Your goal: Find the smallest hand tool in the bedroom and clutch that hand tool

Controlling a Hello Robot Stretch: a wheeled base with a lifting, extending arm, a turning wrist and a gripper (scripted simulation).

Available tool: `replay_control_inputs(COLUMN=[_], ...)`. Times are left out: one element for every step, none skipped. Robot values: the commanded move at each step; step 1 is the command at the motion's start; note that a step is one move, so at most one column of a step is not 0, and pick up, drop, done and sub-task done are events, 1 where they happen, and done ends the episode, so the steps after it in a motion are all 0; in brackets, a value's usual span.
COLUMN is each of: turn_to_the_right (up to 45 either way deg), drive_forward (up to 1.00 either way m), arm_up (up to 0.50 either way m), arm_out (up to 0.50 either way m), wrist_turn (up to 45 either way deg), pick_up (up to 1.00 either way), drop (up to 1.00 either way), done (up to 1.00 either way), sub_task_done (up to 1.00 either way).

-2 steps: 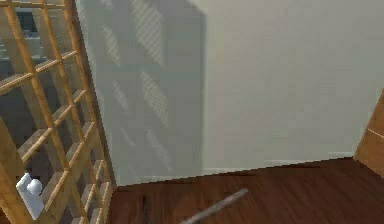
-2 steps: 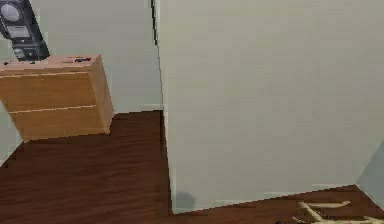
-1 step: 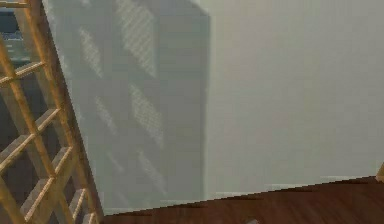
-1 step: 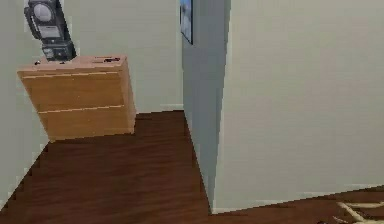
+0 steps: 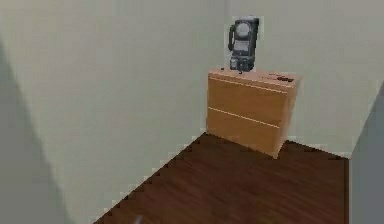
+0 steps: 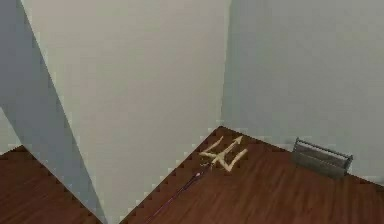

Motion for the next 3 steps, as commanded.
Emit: replay_control_inputs(turn_to_the_right=[45.0,36.0,45.0], drive_forward=[0.0,0.0,0.0], arm_up=[0.0,0.0,0.0], arm_out=[0.0,0.0,0.0], wrist_turn=[0.0,0.0,0.0], pick_up=[0.0,0.0,0.0], drop=[0.0,0.0,0.0], done=[0.0,0.0,0.0], sub_task_done=[0.0,0.0,0.0])
